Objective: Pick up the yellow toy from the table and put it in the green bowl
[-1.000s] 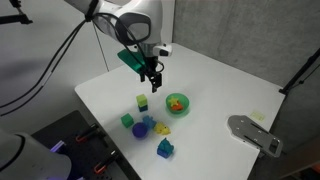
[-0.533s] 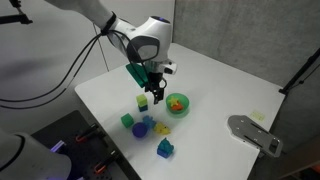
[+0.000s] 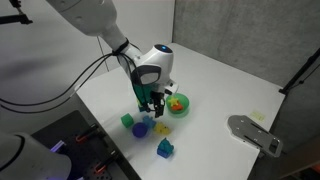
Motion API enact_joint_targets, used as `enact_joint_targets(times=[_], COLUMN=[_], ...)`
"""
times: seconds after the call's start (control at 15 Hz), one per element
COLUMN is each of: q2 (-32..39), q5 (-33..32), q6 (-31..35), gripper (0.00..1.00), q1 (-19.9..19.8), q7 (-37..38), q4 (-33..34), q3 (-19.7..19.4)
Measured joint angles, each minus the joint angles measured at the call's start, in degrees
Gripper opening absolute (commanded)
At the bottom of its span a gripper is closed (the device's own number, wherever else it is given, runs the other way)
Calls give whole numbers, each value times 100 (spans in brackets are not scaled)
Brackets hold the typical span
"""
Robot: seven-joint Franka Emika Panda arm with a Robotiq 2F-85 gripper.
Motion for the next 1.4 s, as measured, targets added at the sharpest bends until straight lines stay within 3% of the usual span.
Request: enact_joint_targets(times=[0.47, 0.87, 1.4], q2=[176, 660, 1545], q5=[45, 124, 616], q6=[138, 1394, 2493], gripper=[100, 100, 100], q1=[-34, -2, 13], q7=[16, 324, 638], q4=[3, 27, 142], q3=[-27, -29, 61])
